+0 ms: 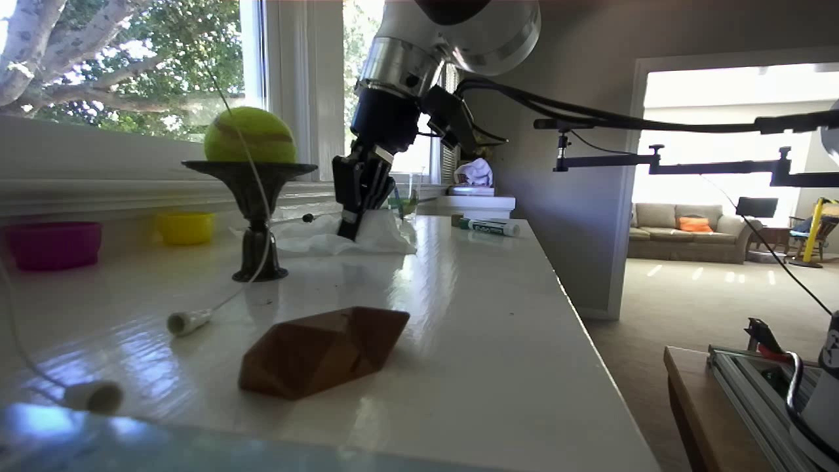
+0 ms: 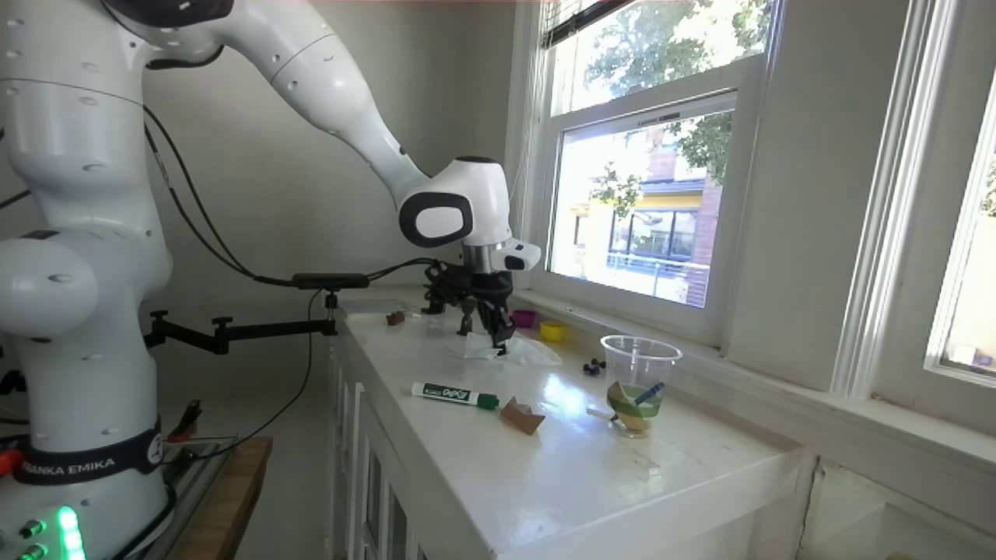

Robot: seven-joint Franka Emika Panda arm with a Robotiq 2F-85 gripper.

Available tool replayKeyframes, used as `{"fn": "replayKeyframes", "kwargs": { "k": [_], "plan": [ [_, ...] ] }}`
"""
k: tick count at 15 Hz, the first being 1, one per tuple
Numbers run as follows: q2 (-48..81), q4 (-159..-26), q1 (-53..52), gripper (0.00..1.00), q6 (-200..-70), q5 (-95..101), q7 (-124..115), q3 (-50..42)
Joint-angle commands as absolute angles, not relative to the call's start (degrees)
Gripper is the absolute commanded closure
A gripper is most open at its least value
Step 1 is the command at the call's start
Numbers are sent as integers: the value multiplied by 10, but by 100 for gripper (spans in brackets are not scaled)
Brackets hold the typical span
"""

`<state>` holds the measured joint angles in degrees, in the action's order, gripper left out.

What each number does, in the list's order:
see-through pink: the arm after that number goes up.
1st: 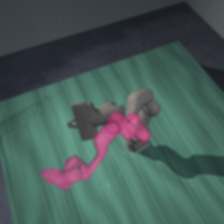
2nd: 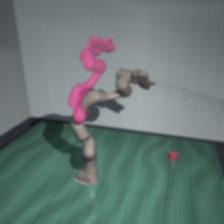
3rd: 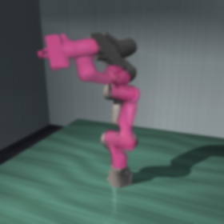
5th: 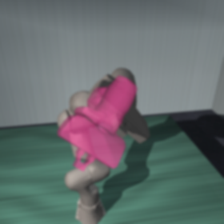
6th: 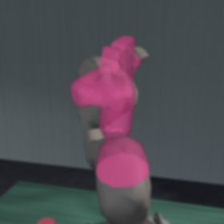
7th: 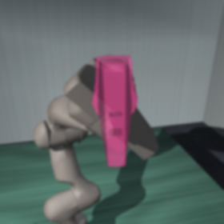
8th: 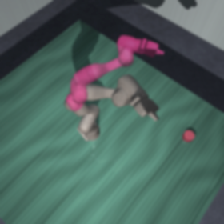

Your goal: Use the tissue to wipe the table

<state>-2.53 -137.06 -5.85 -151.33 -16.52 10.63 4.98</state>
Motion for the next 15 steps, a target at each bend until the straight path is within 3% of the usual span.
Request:
{"fn": "replayKeyframes", "kwargs": {
  "k": [1,12,13,14,15],
  "plan": [
    [-15,-1363,-43,100,-1507,-167,108,31],
    [-16,-1344,-9,100,-1482,-174,93,-5],
    [-24,-1341,-8,93,-1465,-167,93,-5],
    [-33,-1337,-6,72,-1444,-151,88,-6],
    [-41,-1331,-5,67,-1429,-146,90,-8]
  ]
}}
